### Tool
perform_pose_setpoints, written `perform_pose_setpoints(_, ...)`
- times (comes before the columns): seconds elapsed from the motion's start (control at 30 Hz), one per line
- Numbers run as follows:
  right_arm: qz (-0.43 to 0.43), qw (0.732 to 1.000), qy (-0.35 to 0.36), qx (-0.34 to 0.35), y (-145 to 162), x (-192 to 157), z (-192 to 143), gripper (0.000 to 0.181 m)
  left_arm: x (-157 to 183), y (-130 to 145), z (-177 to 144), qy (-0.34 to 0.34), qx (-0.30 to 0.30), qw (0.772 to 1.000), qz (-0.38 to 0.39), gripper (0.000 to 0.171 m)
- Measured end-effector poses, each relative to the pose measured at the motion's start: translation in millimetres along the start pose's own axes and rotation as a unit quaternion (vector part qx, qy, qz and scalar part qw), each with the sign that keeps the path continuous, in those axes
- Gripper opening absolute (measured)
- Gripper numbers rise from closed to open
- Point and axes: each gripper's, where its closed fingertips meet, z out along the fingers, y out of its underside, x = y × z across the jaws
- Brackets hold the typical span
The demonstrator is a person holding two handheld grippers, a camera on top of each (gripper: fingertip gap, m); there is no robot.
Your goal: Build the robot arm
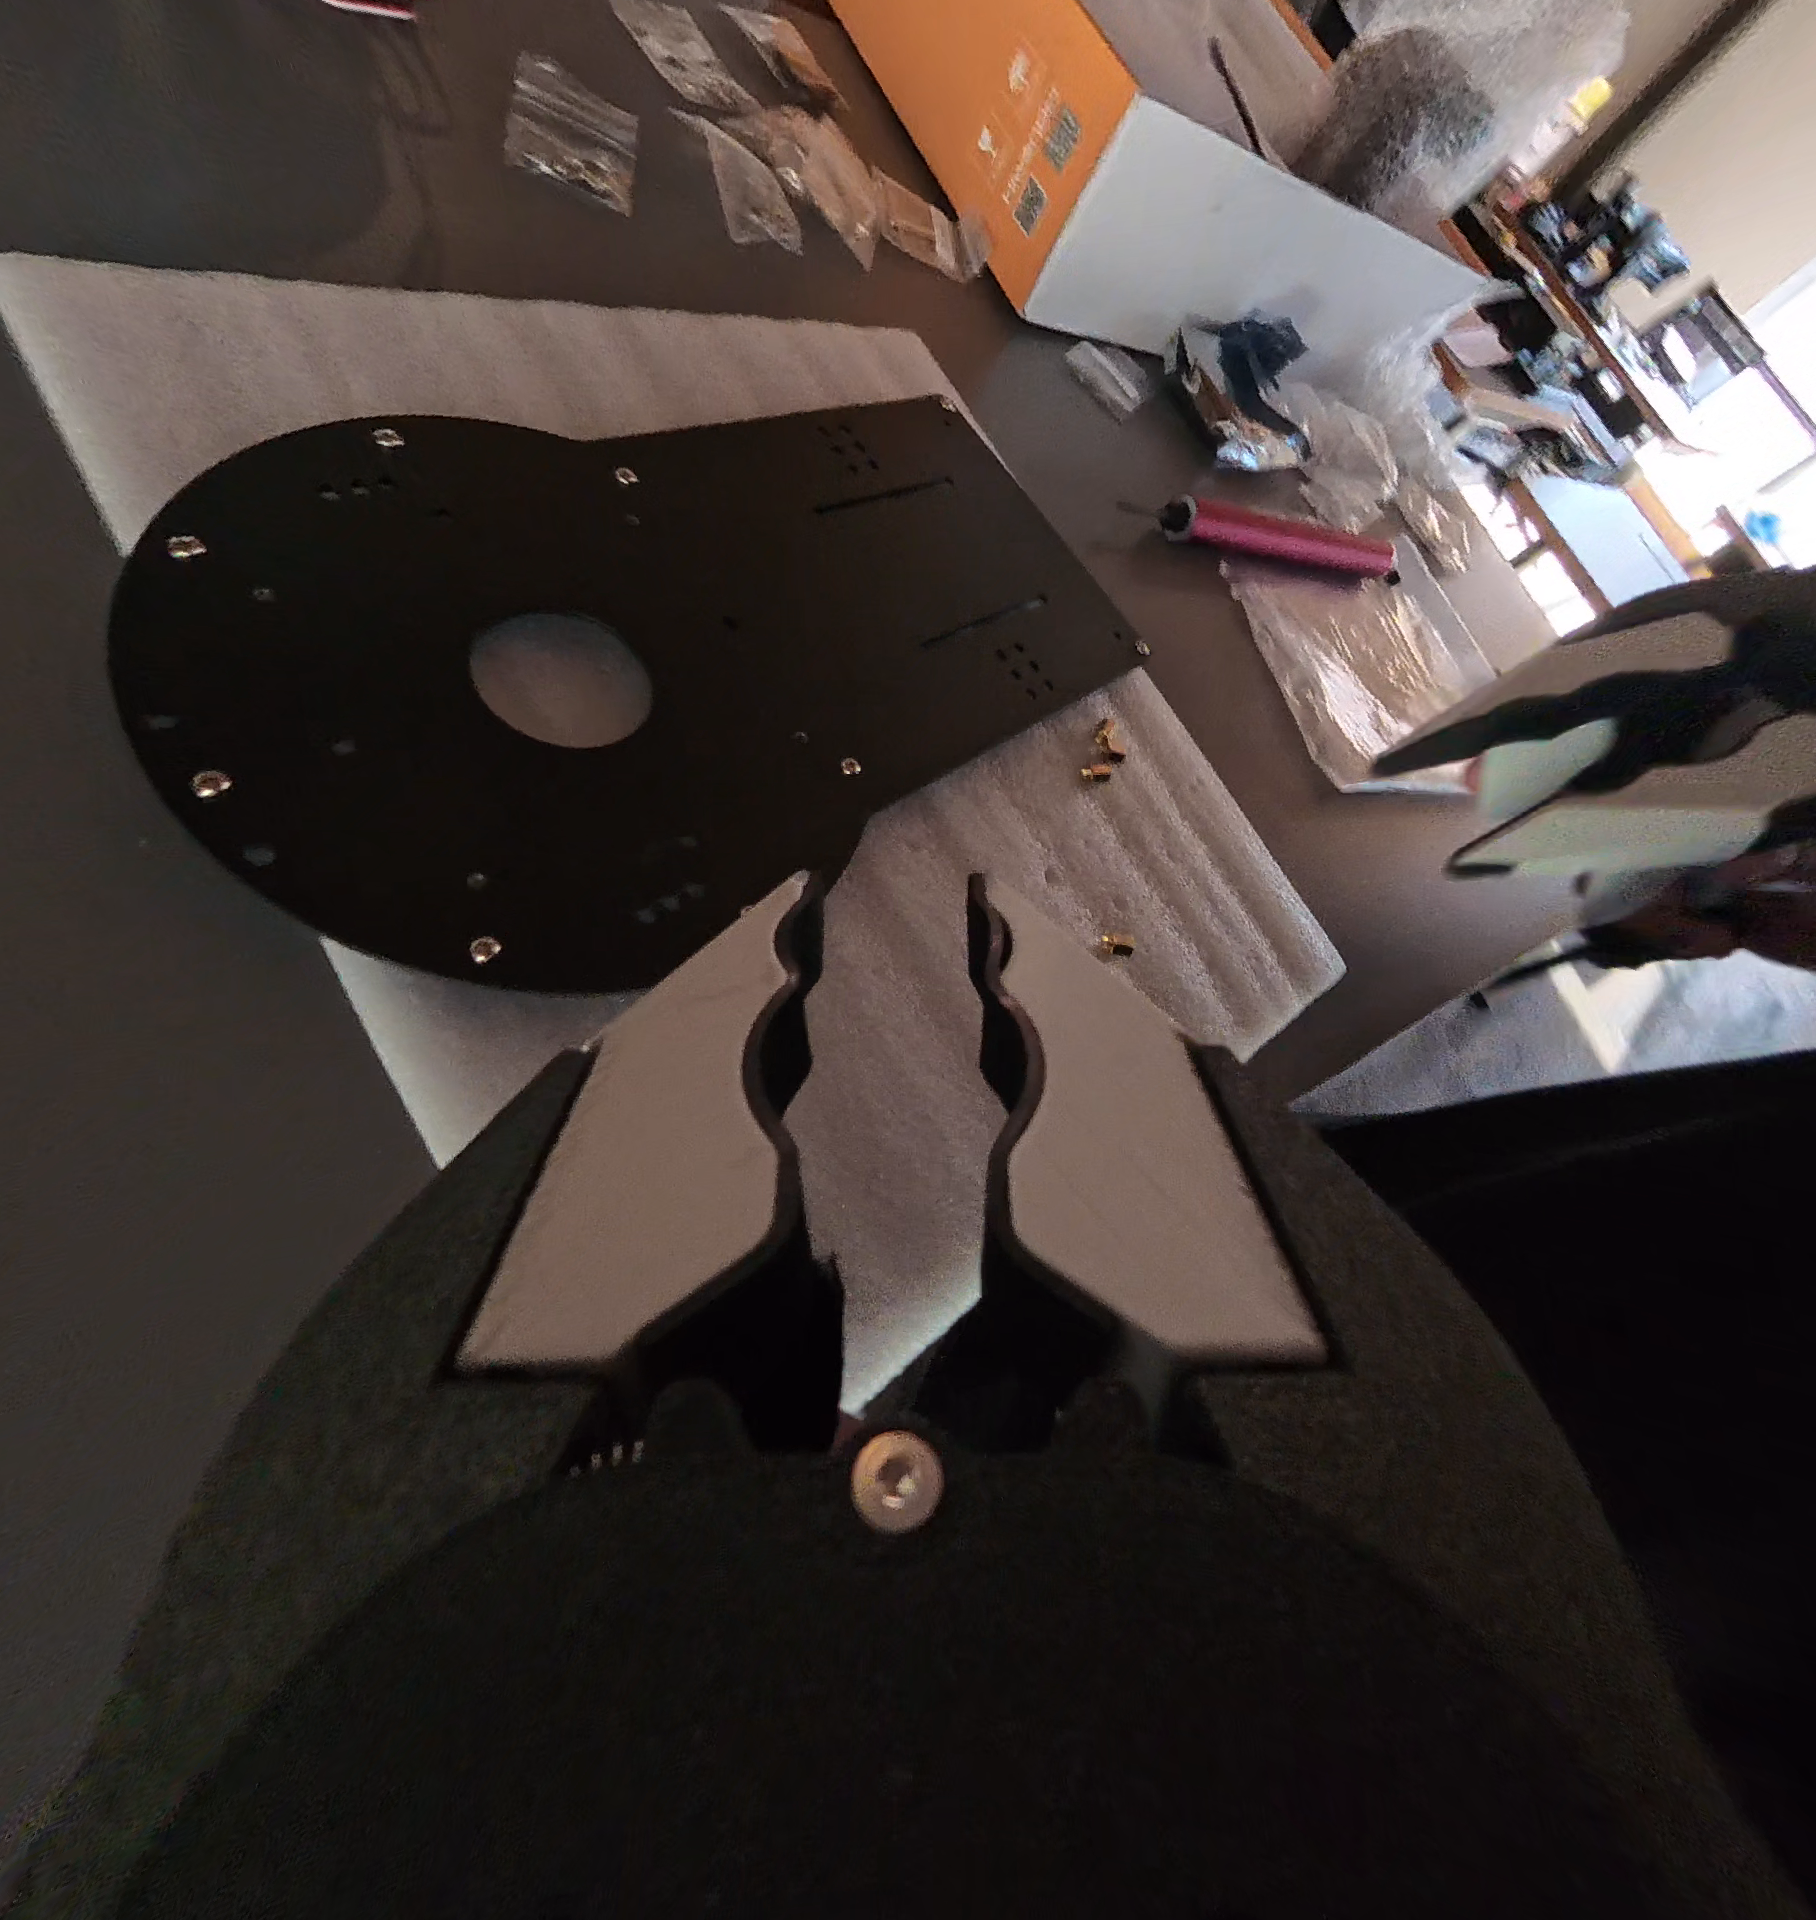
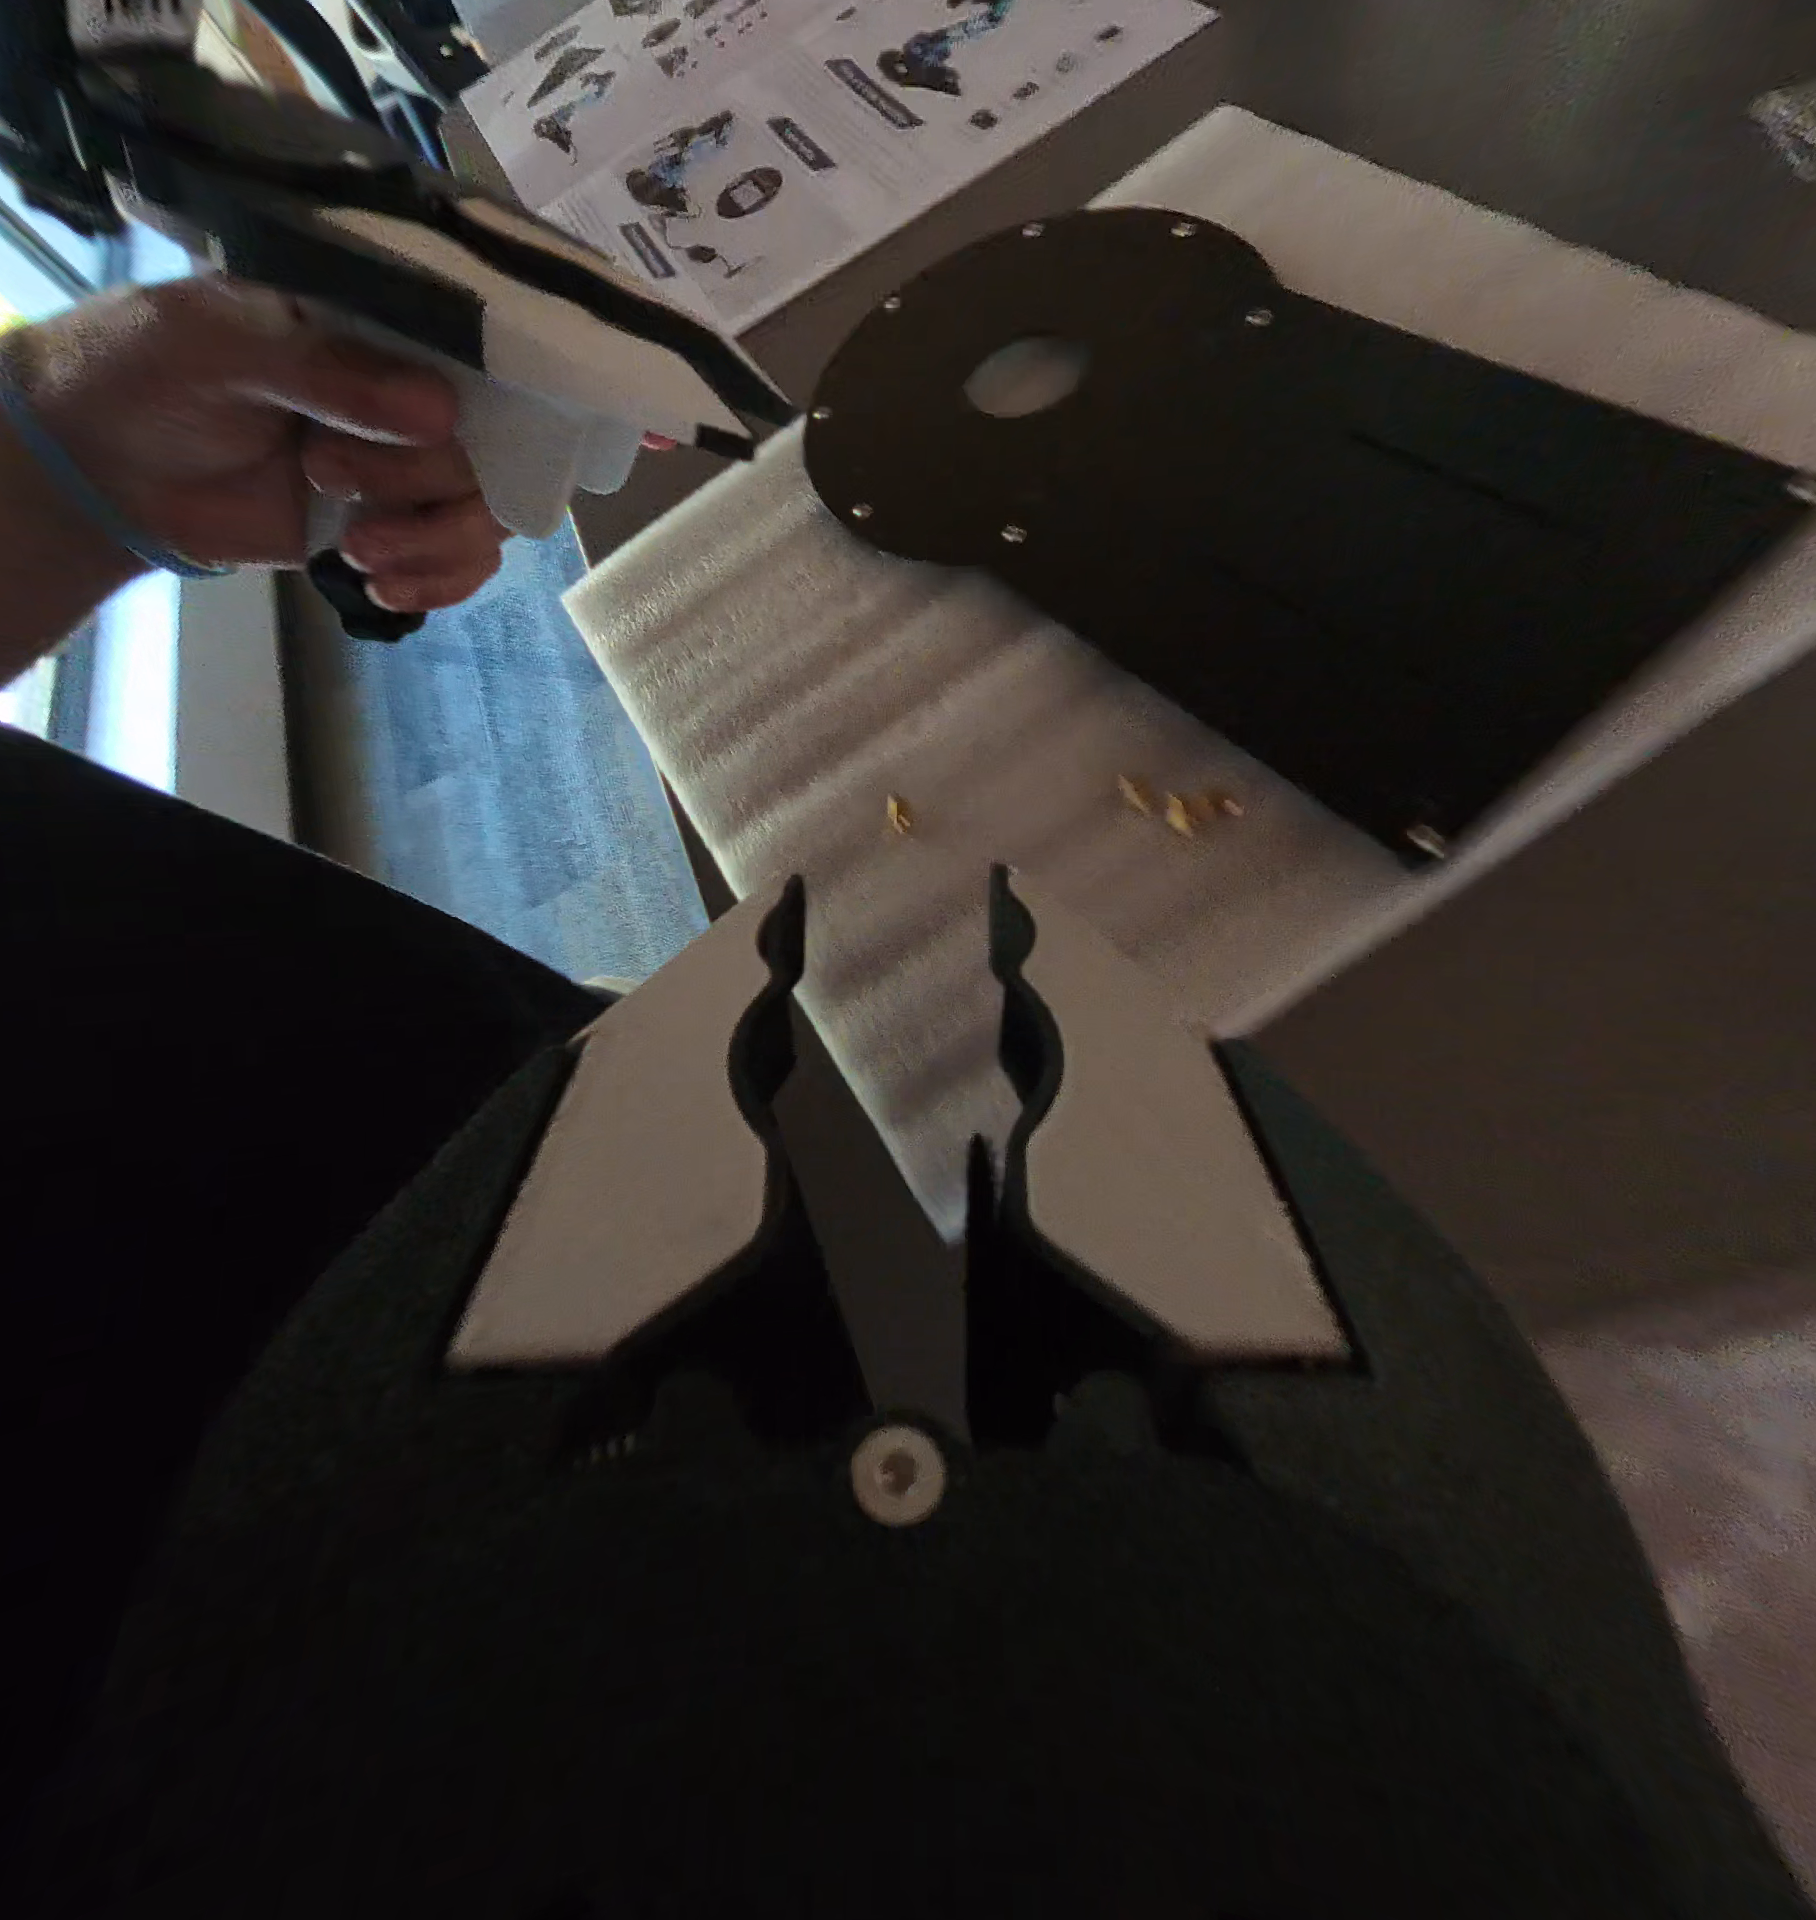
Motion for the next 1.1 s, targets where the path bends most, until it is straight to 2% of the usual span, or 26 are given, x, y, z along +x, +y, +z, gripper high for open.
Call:
perform_pose_setpoints(0.1, -0.030, 0.998, 0.047, -0.024, 5, -9, 44, 0.031, 5, 3, 0, 0.036, -0.022, 0.999, 0.028, 0.026)
perform_pose_setpoints(0.2, -0.046, 0.993, 0.081, -0.065, 17, -4, 69, 0.024, 10, 12, -5, 0.076, -0.042, 0.995, 0.057, 0.026)
perform_pose_setpoints(0.33, -0.042, 0.990, 0.115, -0.072, 21, 1, 78, 0.018, 10, 27, -12, 0.120, -0.070, 0.986, 0.088, 0.026)
perform_pose_setpoints(0.4, -0.033, 0.989, 0.125, -0.073, 21, 3, 75, 0.006, 9, 31, -14, 0.138, -0.078, 0.983, 0.097, 0.026)
perform_pose_setpoints(0.43, -0.032, 0.989, 0.129, -0.069, 20, 3, 72, 0.006, 9, 31, -15, 0.145, -0.080, 0.981, 0.097, 0.026)
perform_pose_setpoints(0.53, -0.004, 0.986, 0.163, -0.030, 7, 13, 53, 0.006, 9, 28, -16, 0.163, -0.083, 0.978, 0.099, 0.026)
perform_pose_setpoints(0.6, 0.033, 0.976, 0.216, -0.010, 11, 42, 20, 0.005, 10, 25, -13, 0.171, -0.085, 0.977, 0.099, 0.026)
perform_pose_setpoints(0.7, 0.084, 0.934, 0.347, -0.016, 42, 110, -55, 0.006, 14, 22, -4, 0.175, -0.090, 0.975, 0.100, 0.026)
perform_pose_setpoints(0.77, 0.105, 0.915, 0.387, -0.041, 67, 138, -90, 0.006, 20, 23, 6, 0.180, -0.105, 0.973, 0.103, 0.025)
perform_pose_setpoints(0.83, 0.111, 0.909, 0.396, -0.071, 86, 153, -104, 0.006, 26, 19, 18, 0.169, -0.106, 0.973, 0.118, 0.025)
perform_pose_setpoints(0.9, 0.126, 0.913, 0.376, -0.092, 101, 158, -103, 0.007, 32, 16, 33, 0.151, -0.111, 0.972, 0.140, 0.025)
perform_pose_setpoints(1.03, 0.137, 0.918, 0.366, -0.066, 96, 159, -107, 0.012, 43, 16, 66, 0.109, -0.119, 0.969, 0.188, 0.024)
perform_pose_setpoints(1.1, 0.117, 0.924, 0.362, -0.045, 77, 150, -106, 0.012, 48, 15, 82, 0.084, -0.115, 0.969, 0.204, 0.023)
